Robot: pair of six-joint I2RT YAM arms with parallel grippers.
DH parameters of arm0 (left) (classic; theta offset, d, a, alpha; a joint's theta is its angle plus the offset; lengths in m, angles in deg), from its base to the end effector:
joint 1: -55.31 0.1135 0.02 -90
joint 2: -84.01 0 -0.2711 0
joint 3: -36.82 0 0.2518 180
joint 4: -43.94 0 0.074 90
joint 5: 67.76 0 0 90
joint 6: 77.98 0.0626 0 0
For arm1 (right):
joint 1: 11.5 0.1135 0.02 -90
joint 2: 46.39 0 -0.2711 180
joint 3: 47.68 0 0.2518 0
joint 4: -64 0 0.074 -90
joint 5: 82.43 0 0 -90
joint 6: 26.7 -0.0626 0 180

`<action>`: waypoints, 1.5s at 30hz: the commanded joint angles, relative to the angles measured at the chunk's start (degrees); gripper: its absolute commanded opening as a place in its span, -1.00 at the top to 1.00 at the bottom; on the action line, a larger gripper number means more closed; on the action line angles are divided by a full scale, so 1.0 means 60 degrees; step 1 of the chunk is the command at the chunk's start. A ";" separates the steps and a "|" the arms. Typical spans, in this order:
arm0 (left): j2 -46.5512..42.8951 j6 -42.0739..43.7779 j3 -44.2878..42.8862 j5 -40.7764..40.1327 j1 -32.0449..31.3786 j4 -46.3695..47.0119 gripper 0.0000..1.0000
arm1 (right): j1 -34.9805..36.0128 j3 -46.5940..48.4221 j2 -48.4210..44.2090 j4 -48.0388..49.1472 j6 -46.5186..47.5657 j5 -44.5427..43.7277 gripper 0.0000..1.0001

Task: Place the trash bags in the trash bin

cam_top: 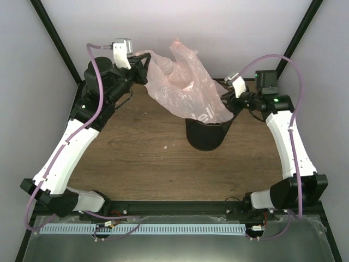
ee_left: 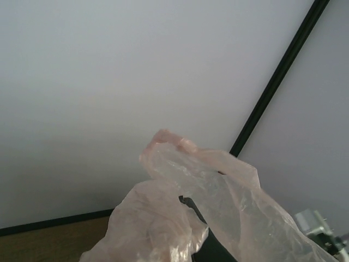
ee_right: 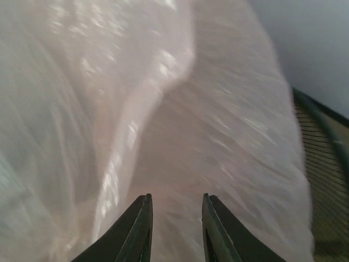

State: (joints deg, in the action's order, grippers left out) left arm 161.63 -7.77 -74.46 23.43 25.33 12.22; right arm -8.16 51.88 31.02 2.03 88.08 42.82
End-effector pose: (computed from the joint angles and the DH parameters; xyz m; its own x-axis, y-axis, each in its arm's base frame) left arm 0.2661 -0.1550 0.5225 -0.1476 -0.3056 -0.9406 0.4969 0.7994 -0.3377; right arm 0.2876 0.0530 0.3929 -0.3750 -0.3648 -0.8522 -0.7129 0.7011 0.0136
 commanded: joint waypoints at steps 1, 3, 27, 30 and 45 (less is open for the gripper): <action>-0.0033 -0.0187 0.0134 0.0346 0.0030 0.0266 0.92 | 0.0968 -0.0073 0.0376 -0.0185 0.0397 -0.0376 0.47; -0.0040 -0.0188 0.0136 0.0418 0.0030 0.0209 0.92 | 0.1339 -0.0078 0.0692 -0.0167 0.0230 -0.0319 0.48; 0.0494 -0.0330 0.0695 0.2476 -0.0454 0.0903 0.92 | -0.2674 0.0273 -0.0097 0.0175 -0.1575 0.0983 0.18; 0.0658 -0.0359 0.0429 0.2806 -0.0768 0.0931 0.92 | -0.3096 -0.0377 0.0109 0.1012 -0.2124 0.0414 0.18; -0.0284 -0.0461 0.0633 0.2832 -0.1244 0.0685 0.92 | -0.3080 -0.3276 0.0670 0.2790 -0.2152 0.1493 0.16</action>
State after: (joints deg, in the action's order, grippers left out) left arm 164.12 -10.92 -71.36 40.89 18.03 16.39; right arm -26.78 34.29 35.11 16.70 73.91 44.15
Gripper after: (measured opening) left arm 0.041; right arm 0.420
